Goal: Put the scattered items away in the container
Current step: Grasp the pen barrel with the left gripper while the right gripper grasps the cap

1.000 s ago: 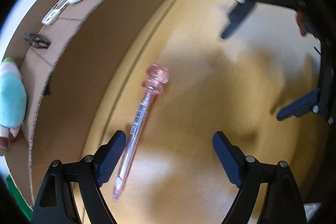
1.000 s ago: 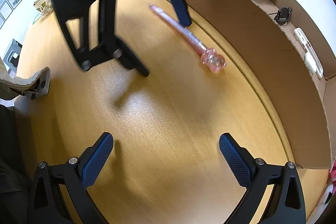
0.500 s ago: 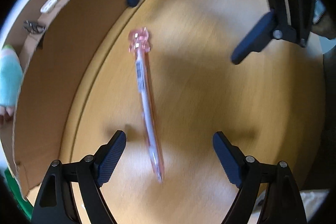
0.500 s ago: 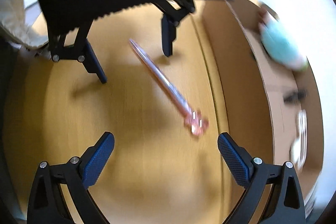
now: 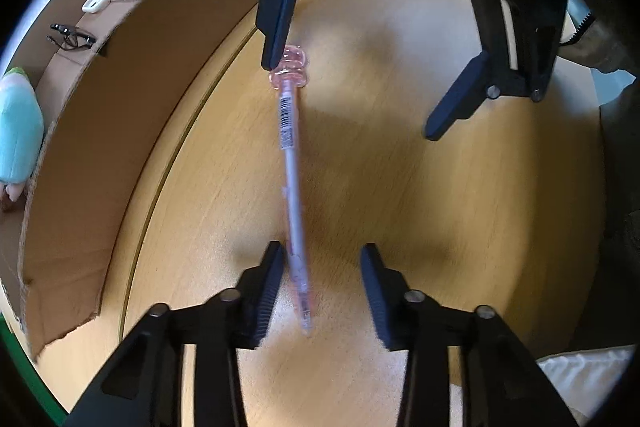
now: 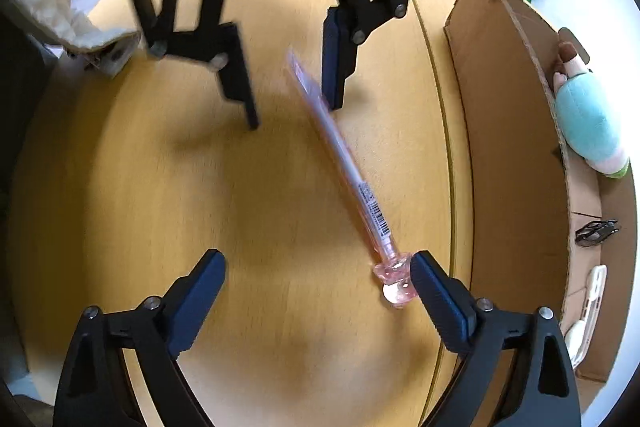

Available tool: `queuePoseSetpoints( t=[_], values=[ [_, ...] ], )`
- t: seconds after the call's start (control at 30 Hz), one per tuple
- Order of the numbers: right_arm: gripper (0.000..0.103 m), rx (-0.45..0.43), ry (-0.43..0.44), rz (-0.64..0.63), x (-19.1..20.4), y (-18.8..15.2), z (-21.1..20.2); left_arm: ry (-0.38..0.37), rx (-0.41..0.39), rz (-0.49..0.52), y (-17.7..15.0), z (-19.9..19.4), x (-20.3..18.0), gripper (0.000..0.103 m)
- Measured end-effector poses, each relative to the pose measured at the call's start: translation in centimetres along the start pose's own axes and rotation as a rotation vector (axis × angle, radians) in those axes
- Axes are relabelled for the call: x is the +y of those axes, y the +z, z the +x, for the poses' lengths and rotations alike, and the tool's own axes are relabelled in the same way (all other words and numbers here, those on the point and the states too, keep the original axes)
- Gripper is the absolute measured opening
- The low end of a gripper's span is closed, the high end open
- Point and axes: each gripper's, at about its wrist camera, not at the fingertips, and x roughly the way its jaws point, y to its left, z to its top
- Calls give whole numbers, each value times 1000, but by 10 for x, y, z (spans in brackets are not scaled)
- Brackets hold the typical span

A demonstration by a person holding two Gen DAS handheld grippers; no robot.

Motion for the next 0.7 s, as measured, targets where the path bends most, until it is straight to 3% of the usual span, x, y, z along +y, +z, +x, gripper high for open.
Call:
queuePoseSetpoints(
  t=[0.1, 0.2, 0.23, 0.37, 0.57, 0.6, 0.7],
  values=[
    [94, -13, 10, 8, 4, 2, -4, -10, 0, 21, -4, -2, -10, 12],
    [92, -19, 39, 12, 1, 4, -5, -15, 3, 28, -9, -4, -18, 11],
    [86, 3, 50, 12, -1, 2, -1, -15, 5, 31, -11, -5, -20, 11],
    [76, 30, 116, 68, -8, -6, 1, -13, 12, 46, -17, -8, -30, 10],
    [36, 46, 148, 145, 4, -15, -7, -9, 17, 68, -25, -12, -48, 13],
    [23, 49, 142, 164, 4, -15, -7, -14, 22, 76, -26, -12, -52, 12],
    [24, 56, 128, 203, 4, -16, -8, -14, 40, 113, -29, -16, -67, 12]
  ],
)
